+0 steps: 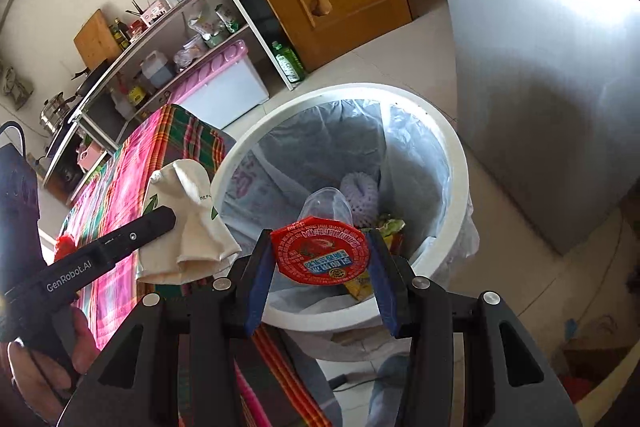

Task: Collect trash
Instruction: 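Carry the paper bag and cup over the white bin with both tools, then open both tools over the bin to drop the bag and cup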

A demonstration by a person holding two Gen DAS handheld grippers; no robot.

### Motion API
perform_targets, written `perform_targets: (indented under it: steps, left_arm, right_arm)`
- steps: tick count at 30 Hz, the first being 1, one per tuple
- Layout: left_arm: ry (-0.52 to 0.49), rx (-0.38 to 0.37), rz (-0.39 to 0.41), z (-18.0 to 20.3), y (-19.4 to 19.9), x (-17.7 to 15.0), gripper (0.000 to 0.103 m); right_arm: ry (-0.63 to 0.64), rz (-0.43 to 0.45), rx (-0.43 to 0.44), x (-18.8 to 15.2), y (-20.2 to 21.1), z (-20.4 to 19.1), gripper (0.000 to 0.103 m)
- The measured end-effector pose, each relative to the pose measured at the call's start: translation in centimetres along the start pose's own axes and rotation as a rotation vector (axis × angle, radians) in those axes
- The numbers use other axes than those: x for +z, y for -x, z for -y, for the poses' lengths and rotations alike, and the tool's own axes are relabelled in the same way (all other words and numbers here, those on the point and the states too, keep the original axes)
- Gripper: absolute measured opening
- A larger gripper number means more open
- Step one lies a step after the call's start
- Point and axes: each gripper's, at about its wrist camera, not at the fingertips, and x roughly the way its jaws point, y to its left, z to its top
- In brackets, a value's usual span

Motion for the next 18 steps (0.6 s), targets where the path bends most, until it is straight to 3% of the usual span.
perform_targets:
  steps: [7,18]
  left_arm:
    - [0.014,-0.006,-0.032,0.0,-1.1,-0.3,0.023]
    - [0.035,-0.022,0.032,-1.3,2.2,-0.8,0.024]
  right_arm:
    - [-0.02,-0.006,-0.016,-0.3,-0.7,1.1,0.053]
    - [-0.006,0.065,0.014,-0.1,2.0,-0.3,0.055]
